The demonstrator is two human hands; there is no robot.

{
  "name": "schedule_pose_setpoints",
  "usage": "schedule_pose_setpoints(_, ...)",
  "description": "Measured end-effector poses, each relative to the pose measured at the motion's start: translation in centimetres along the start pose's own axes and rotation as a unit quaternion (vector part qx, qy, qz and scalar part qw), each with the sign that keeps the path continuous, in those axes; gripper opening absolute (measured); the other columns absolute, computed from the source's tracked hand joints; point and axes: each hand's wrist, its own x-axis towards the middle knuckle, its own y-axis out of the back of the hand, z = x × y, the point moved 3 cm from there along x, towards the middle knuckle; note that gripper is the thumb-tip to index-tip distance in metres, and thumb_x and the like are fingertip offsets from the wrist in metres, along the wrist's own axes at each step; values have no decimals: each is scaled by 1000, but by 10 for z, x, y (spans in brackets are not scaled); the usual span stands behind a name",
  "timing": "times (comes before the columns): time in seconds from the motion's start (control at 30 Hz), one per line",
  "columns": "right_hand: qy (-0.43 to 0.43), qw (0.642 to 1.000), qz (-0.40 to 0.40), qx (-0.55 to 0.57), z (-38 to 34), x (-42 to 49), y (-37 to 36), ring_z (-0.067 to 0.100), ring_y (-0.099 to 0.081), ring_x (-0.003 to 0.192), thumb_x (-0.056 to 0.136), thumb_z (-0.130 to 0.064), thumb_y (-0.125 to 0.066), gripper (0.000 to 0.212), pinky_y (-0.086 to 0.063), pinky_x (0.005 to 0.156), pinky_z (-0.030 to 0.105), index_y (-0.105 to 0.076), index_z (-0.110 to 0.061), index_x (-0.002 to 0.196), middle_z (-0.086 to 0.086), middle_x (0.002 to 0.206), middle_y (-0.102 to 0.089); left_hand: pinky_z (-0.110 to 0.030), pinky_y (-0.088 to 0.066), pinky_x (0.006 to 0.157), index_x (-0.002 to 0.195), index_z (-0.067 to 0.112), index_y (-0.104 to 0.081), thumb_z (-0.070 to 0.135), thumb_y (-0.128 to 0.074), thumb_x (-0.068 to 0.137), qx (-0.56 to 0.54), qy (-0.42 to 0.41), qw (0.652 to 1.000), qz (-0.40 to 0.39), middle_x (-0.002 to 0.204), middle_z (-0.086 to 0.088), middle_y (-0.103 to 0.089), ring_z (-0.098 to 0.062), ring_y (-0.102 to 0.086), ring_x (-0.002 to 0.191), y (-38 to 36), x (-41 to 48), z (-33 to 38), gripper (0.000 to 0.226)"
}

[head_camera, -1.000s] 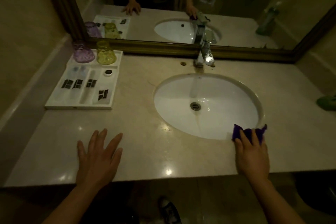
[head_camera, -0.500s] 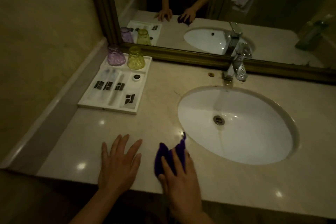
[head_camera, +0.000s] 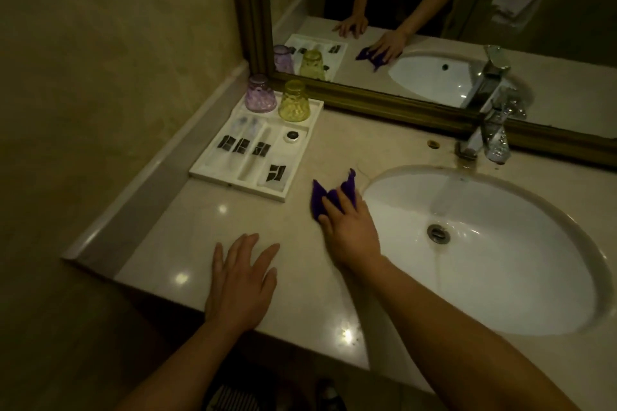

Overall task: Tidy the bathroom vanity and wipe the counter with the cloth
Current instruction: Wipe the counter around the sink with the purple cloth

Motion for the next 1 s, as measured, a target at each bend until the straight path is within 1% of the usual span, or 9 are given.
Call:
schedule_pose_setpoints(0.17,86,996,3,-6,-19,-102,-13,28,-23,146,100,-53,-29,48,-10,120,40,-45,-35,142,-2,154,-38,-57,-6,118,142,32,-46,48,-21,92,-1,1,1000,0,151,-11,-38,-27,-27,143,0,-1,1,59)
schedule_pose_setpoints(0.27,142,990,-8,-21,4,-167,-13,26,-29,144,99,-54,-37,44,-19,119,39,-50,-38,138,-5,152,-41,-58,-9,118,139,30,-51,47,-24,92,-12,-4,1000,9,149,-12,-41,-28,-31,141,-3,-2,-2,56)
schedule_pose_setpoints(0.37,41,998,37,-40,54,-192,1,26,-34,140,96,-53,-35,49,-32,113,39,-60,-30,132,0,147,-49,-57,-7,118,139,32,-50,48,-26,93,-23,-11,1000,10,149,-11,-41,-27,-29,142,-3,-2,-1,54)
schedule_pose_setpoints(0.47,-104,992,62,-19,60,-189,3,33,-34,140,97,-53,-25,59,-33,112,47,-60,-23,133,5,146,-49,-54,-5,119,142,33,-46,49,-28,92,-63,-11,998,23,151,-9,-38,-25,-24,144,1,-2,-7,55)
schedule_pose_setpoints(0.53,-132,988,81,-18,40,-177,-3,34,-29,142,96,-48,-30,55,-30,114,48,-59,-21,133,7,146,-49,-55,-6,118,143,34,-44,49,-30,92,-54,-2,998,35,151,-8,-38,-26,-22,144,7,-6,-25,55)
schedule_pose_setpoints(0.67,-52,996,63,-31,-10,-140,-10,32,-23,145,96,-46,-43,46,-23,117,44,-54,-28,137,0,150,-45,-61,-8,116,145,36,-40,53,-26,91,15,62,997,43,153,-10,-35,-31,-22,144,22,-20,-82,58)
schedule_pose_setpoints(0.77,48,998,22,-32,-53,-115,-20,31,-24,145,96,-51,-41,48,-17,118,43,-50,-32,139,-2,152,-42,-58,-1,117,151,39,-26,61,-12,89,27,123,992,11,160,-10,-20,-30,-9,148,27,-26,-113,67)
schedule_pose_setpoints(0.9,205,979,-19,-3,-106,-82,-31,27,-18,148,99,-50,-33,47,-17,120,43,-45,-35,142,-6,156,-34,-53,3,119,153,41,-9,66,1,88,34,157,987,2,164,-7,-7,-27,1,149,21,-26,-119,71)
schedule_pose_setpoints(1.0,262,964,-23,21,-140,-51,-31,24,-20,147,99,-42,-40,44,-21,120,41,-45,-33,142,-5,156,-33,-52,2,120,152,43,-7,65,0,88,51,170,984,7,164,-5,-7,-25,1,150,20,-25,-120,68)
